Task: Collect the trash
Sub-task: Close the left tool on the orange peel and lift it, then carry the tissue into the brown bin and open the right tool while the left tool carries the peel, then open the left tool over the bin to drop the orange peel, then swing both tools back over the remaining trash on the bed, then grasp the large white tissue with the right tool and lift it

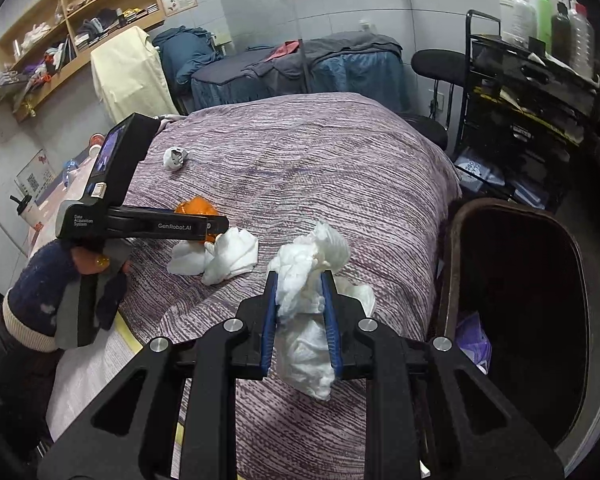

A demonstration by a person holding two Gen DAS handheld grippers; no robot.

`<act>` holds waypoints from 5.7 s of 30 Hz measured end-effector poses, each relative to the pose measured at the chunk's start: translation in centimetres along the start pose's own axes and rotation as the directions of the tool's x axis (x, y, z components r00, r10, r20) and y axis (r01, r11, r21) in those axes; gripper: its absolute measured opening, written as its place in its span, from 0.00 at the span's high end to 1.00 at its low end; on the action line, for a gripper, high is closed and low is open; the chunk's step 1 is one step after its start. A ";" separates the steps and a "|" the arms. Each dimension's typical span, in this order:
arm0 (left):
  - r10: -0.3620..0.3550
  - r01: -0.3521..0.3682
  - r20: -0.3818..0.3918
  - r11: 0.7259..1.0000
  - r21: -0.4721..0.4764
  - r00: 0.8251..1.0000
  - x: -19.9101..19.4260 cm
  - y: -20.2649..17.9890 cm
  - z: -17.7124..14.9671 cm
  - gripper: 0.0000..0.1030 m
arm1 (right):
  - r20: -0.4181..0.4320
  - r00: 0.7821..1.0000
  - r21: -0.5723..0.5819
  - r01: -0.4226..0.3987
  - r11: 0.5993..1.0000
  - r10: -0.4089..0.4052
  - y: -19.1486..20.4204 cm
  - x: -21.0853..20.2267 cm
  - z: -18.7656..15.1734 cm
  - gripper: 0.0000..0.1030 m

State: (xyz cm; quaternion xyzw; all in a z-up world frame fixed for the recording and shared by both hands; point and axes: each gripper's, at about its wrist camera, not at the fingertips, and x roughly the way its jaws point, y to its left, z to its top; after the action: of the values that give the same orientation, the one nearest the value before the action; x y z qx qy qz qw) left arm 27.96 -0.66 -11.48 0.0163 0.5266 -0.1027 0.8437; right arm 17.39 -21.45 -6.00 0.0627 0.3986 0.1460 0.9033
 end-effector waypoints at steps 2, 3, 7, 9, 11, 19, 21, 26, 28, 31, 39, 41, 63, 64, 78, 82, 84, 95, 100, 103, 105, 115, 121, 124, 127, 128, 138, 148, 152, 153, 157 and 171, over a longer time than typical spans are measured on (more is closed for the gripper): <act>0.020 -0.020 -0.002 1.000 0.016 1.000 0.3 -0.5 0.1 0.35 | 0.012 1.000 0.011 0.002 1.000 -0.002 -0.3 -0.4 -0.2 0.79; 0.028 -0.028 0.000 0.999 0.020 1.000 0.3 -0.6 0.1 0.39 | 0.019 1.000 0.016 0.003 1.000 -0.003 -0.4 -0.7 -0.3 0.79; 0.001 -0.001 0.019 1.000 0.013 1.000 0.0 -0.5 -0.1 0.48 | 0.038 0.999 0.041 0.007 0.999 -0.009 -1.3 -1.4 -0.8 0.79; -0.018 0.018 0.037 1.000 -0.006 0.999 -0.4 -0.1 -0.2 0.50 | 0.046 0.999 0.056 0.011 0.998 -0.014 -1.9 -1.8 -1.1 0.79; -0.034 0.036 0.070 0.999 -0.027 0.997 -1.3 0.4 -0.4 0.51 | 0.057 0.998 0.072 0.014 0.997 -0.018 -2.5 -2.3 -1.3 0.79; -0.113 0.137 0.218 0.986 -0.097 0.969 -7.0 1.6 -2.0 0.51 | 0.102 0.994 0.130 0.019 0.991 -0.033 -5.1 -4.2 -2.4 0.79; -0.123 0.150 0.244 0.984 -0.095 0.962 -8.2 1.0 -2.5 0.51 | 0.108 0.993 0.142 0.022 0.990 -0.038 -5.7 -4.5 -2.8 0.79; -0.164 0.189 0.289 0.980 -0.060 0.943 -10.5 -1.2 -3.4 0.51 | 0.117 0.992 0.178 0.034 0.983 -0.055 -7.0 -5.4 -4.0 0.79; -0.190 0.209 0.297 0.977 -0.036 0.936 -11.2 -2.4 -3.9 0.51 | 0.120 0.991 0.187 0.040 0.982 -0.063 -7.5 -5.8 -4.2 0.79; -0.227 0.236 0.302 0.972 0.007 0.926 -11.8 -4.3 -4.6 0.51 | 0.130 0.988 0.205 0.051 0.978 -0.079 -8.5 -6.7 -4.7 0.79; -0.303 0.286 0.280 0.953 0.101 0.911 -11.7 -9.6 -5.5 0.51 | 0.136 0.983 0.262 0.086 0.961 -0.125 -11.6 -8.1 -6.4 0.79; -0.321 0.299 0.268 0.947 0.121 0.908 -11.6 -10.9 -5.7 0.51 | 0.130 0.981 0.278 0.099 0.955 -0.140 -12.6 -8.2 -6.9 0.79; -0.397 0.354 0.174 0.905 0.234 0.901 -10.2 -19.6 -7.3 0.51 | 0.000 0.965 0.392 0.241 0.888 -0.262 -18.6 -3.3 -10.7 0.39; -0.399 0.357 0.168 0.904 0.235 0.901 -10.0 -19.8 -7.3 0.51 | -0.002 0.964 0.394 0.246 0.886 -0.267 -18.7 -3.4 -10.9 0.39; -0.403 0.361 0.086 0.881 0.307 0.911 -7.8 -23.6 -6.6 0.51 | 0.074 0.922 0.453 0.307 0.837 -0.379 -19.7 -8.8 -12.2 0.29; -0.395 0.360 0.047 0.874 0.327 0.917 -6.4 -25.2 -6.0 0.51 | 0.087 0.902 0.486 0.332 0.808 -0.423 -20.4 -10.5 -12.4 0.29; -0.386 0.352 0.034 0.872 0.340 0.922 -5.8 -25.9 -5.8 0.51 | 0.093 0.891 0.499 0.344 0.795 -0.444 -20.9 -11.2 -12.5 0.29; -0.358 0.341 -0.031 0.855 0.390 0.933 -3.1 -29.2 -5.0 0.51 | 0.085 0.869 0.549 0.367 0.750 -0.488 -23.1 -12.6 -13.2 0.29; -0.343 0.331 -0.047 0.848 0.414 0.938 -2.2 -30.4 -5.0 0.51 | 0.081 0.867 0.559 0.368 0.743 -0.491 -23.6 -12.6 -13.3 0.28; -0.328 0.313 -0.042 0.844 0.435 0.944 -1.9 -31.0 -5.1 0.50 | 0.079 0.865 0.568 0.370 0.735 -0.496 -23.8 -12.7 -13.6 0.28; -0.311 0.292 -0.033 0.844 0.451 0.950 -1.6 -31.5 -5.1 0.50 | 0.077 0.863 0.573 0.372 0.730 -0.500 -23.9 -12.8 -13.6 0.28; -0.294 0.236 0.051 0.848 0.475 0.954 -2.4 -31.8 -5.0 0.18 | 0.066 0.866 0.577 0.372 0.727 -0.496 -24.0 -12.3 -13.7 0.27; -0.330 0.239 0.128 0.857 0.457 0.935 -4.5 -30.5 -4.8 0.09 | 0.077 0.870 0.568 0.364 0.738 -0.487 -23.5 -12.2 -13.6 0.20; -0.341 0.227 0.193 0.865 0.448 0.920 -6.5 -29.2 -5.1 0.06 | 0.081 0.875 0.562 0.355 0.747 -0.477 -23.3 -12.0 -13.4 0.20; -0.346 0.211 0.247 0.869 0.447 0.905 -8.3 -27.9 -5.6 0.06 | 0.086 0.884 0.549 0.343 0.762 -0.460 -22.9 -11.6 -13.2 0.20; -0.349 0.210 0.258 0.871 0.444 0.901 -8.8 -27.5 -5.7 0.06 | 0.086 0.886 0.544 0.341 0.767 -0.455 -22.7 -11.4 -13.0 0.20; -0.350 0.224 0.318 0.901 0.372 0.881 -11.9 -21.6 -6.9 0.06 | 0.110 0.921 0.476 0.282 0.833 -0.375 -18.9 -9.0 -10.7 0.19; -0.248 0.167 0.348 0.955 0.247 0.904 -11.7 -14.4 -7.4 0.06 | 0.138 0.956 0.367 0.195 0.910 -0.260 -13.6 -7.0 -7.9 0.18; -0.194 0.130 0.354 0.972 0.197 0.915 -11.7 -11.2 -7.7 0.06 | 0.135 0.971 0.300 0.148 0.943 -0.195 -10.8 -5.8 -6.4 0.18; -0.184 0.124 0.356 0.975 0.185 0.916 -11.8 -10.3 -7.9 0.06 | 0.133 0.976 0.277 0.133 0.952 -0.175 -10.0 -5.4 -5.9 0.18; -0.126 0.086 0.361 0.989 0.124 0.924 -11.9 -6.9 -8.0 0.06 | 0.116 0.988 0.194 0.075 0.978 -0.099 -6.7 -3.9 -4.5 0.18; 0.059 -0.047 0.320 0.998 -0.047 0.945 -11.4 4.2 -9.5 0.06 | -0.021 0.998 -0.109 -0.067 0.992 0.065 4.7 2.1 -0.6 0.18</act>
State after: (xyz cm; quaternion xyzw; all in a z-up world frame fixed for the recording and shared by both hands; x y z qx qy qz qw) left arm 15.53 6.55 -5.93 -0.0029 0.3833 -0.0710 0.9209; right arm 17.25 -16.39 -6.82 0.0250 0.3956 0.1980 0.8965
